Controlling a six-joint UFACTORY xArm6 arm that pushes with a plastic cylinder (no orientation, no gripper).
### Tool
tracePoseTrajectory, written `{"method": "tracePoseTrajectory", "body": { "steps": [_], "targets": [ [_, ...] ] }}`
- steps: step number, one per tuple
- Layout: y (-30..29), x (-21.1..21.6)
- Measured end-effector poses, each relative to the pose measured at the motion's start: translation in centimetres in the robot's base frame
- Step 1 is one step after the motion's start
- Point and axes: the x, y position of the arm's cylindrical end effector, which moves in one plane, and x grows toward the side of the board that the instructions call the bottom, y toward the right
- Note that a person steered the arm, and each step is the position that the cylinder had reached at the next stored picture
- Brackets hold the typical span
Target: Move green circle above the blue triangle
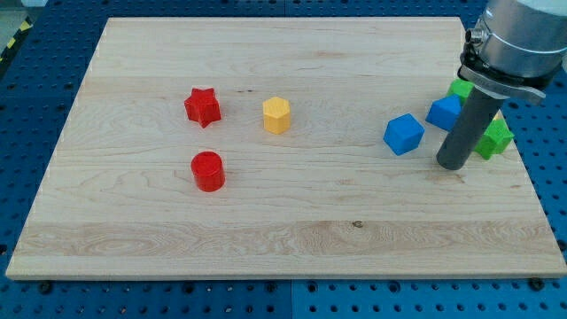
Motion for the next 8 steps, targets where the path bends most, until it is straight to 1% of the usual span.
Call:
{"method": "tracePoseTrajectory", "body": {
  "steps": [2,5,6,7,8],
  "targets": [
    [-0.7,-5.8],
    [-0.3,-2.9],
    [1.4,-2.9],
    [4.8,-4.5],
    [7.1,-6.9]
  ]
}}
